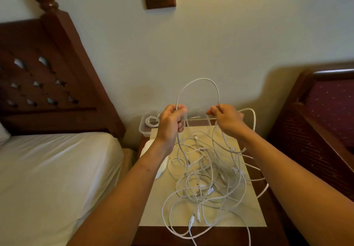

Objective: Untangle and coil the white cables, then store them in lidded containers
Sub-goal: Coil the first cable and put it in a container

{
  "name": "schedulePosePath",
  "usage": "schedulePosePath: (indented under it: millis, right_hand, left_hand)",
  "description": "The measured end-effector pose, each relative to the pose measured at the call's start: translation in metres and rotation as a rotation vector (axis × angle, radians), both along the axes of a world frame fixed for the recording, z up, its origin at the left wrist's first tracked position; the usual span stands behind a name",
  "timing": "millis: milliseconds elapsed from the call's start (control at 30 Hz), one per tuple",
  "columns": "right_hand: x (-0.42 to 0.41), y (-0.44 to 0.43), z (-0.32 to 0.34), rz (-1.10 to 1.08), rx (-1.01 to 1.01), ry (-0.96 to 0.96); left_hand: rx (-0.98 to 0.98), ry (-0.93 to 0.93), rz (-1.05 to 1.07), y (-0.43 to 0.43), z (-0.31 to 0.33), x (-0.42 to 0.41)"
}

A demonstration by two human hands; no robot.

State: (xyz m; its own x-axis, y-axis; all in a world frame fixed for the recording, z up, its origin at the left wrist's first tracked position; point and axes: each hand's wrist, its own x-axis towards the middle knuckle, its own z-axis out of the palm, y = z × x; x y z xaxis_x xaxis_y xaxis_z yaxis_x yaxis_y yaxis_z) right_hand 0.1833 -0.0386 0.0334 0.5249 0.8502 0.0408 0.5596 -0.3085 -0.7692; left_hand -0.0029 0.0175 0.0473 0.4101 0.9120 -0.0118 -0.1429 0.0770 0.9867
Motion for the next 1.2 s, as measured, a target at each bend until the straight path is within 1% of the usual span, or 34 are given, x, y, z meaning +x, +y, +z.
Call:
schedulePosePath:
  millis: [67,100,167,300,400,467,533,633,667,700,767,900,967,1000,1033,1100,1167,1200]
  right_hand:
    - [-0.006,-0.001,0.017,0.066,-0.072,-0.259]
    - [-0.01,-0.003,0.023,0.11,-0.095,-0.329]
    - [-0.016,-0.005,0.027,0.181,-0.12,-0.382]
    - [-0.02,-0.013,0.026,0.237,-0.174,-0.359]
    - [-0.024,-0.018,0.027,0.286,-0.226,-0.328]
    - [-0.026,-0.019,0.027,0.29,-0.21,-0.313]
    - [-0.027,-0.018,0.022,0.271,-0.144,-0.217]
    - [-0.034,-0.025,0.007,0.28,0.033,0.175]
    - [-0.038,-0.029,0.001,0.273,0.1,0.264]
    - [-0.042,-0.032,-0.006,0.246,0.157,0.301]
    - [-0.048,-0.037,-0.021,0.163,0.195,0.284]
    - [-0.053,-0.046,-0.048,0.065,0.133,0.139]
    - [-0.051,-0.047,-0.057,0.051,0.172,0.107]
    - [-0.05,-0.049,-0.057,0.071,0.168,0.108]
    - [-0.047,-0.05,-0.056,0.104,0.143,0.092]
    - [-0.042,-0.054,-0.051,0.177,0.083,0.063]
    - [-0.033,-0.057,-0.047,0.216,0.056,0.058]
    - [-0.029,-0.058,-0.045,0.23,0.044,0.037]
  left_hand:
    - [0.036,0.066,0.027,-0.002,0.003,0.012]
    - [0.06,0.094,0.047,-0.004,0.007,0.018]
    - [0.104,0.125,0.064,-0.008,0.016,0.03]
    - [0.115,0.136,0.036,-0.015,0.033,0.048]
    - [0.14,0.215,-0.043,-0.014,0.034,0.054]
    - [0.186,0.245,-0.062,-0.01,0.031,0.057]
    - [0.218,0.236,-0.049,-0.008,0.034,0.059]
    - [0.16,0.124,-0.039,-0.002,0.036,0.062]
    - [0.131,0.076,-0.048,-0.002,0.038,0.062]
    - [0.096,0.024,-0.065,-0.002,0.04,0.061]
    - [0.013,-0.107,-0.129,-0.002,0.046,0.059]
    - [-0.128,-0.373,-0.257,-0.009,0.078,0.057]
    - [-0.136,-0.48,-0.27,-0.012,0.097,0.053]
    - [-0.112,-0.498,-0.254,-0.011,0.104,0.049]
    - [-0.063,-0.482,-0.224,-0.008,0.11,0.043]
    - [0.083,-0.359,-0.152,0.0,0.115,0.03]
    - [0.272,-0.133,-0.134,0.008,0.109,0.016]
    - [0.381,0.002,-0.163,0.009,0.103,0.009]
